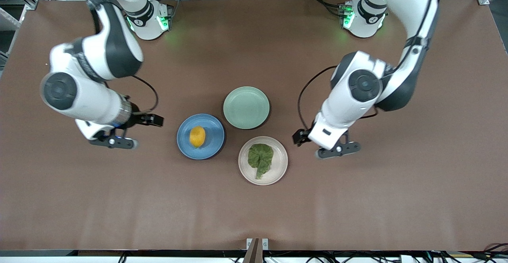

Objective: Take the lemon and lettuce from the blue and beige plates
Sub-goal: 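Lower the right gripper to the lemon while the left gripper reaches the lettuce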

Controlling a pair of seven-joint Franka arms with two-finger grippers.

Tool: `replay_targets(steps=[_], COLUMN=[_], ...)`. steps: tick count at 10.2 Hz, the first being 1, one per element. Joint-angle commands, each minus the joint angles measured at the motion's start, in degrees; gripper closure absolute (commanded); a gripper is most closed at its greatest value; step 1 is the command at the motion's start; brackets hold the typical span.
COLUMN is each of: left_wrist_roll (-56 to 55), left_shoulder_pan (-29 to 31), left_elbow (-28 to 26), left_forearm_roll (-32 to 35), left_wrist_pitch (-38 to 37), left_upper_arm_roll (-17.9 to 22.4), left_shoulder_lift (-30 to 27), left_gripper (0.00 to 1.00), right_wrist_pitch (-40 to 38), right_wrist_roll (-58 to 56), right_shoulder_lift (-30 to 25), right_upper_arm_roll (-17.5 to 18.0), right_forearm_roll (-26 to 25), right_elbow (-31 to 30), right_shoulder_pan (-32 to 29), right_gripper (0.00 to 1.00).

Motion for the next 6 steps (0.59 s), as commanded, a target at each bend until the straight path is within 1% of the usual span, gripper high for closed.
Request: replay_targets(steps=[1, 3, 4, 6], left_wrist_roll=[-3.17, -3.26, -3.17, -3.26], left_shoulder_pan=[-1.78, -2.57, -2.66, -4.58], left_elbow=[2.08, 2.08, 2.08, 2.51], left_forearm_roll=[1.18, 1.18, 1.18, 1.18], left_wrist_pitch=[8.49, 18.34, 22.56, 27.68], left_upper_arm_roll=[0.84, 0.93, 0.84, 1.71], left_shoulder_lift=[5.73, 9.34, 10.92, 13.47], left_gripper=[0.0, 0.0, 0.0, 0.0], right_wrist_pitch=[2.63, 6.57, 10.16, 16.24], right_wrist_roll=[3.38, 3.47, 3.47, 3.47], right_shoulder_lift=[3.77, 5.45, 5.71, 6.5], right_upper_arm_roll=[-0.37, -0.37, -0.37, -0.37], right_forearm_roll=[0.67, 2.94, 3.13, 3.39], right_elbow=[0.8, -0.34, -2.0, -4.99], right_shoulder_pan=[2.38, 3.44, 3.88, 4.49], right_gripper=[0.0, 0.0, 0.0, 0.0])
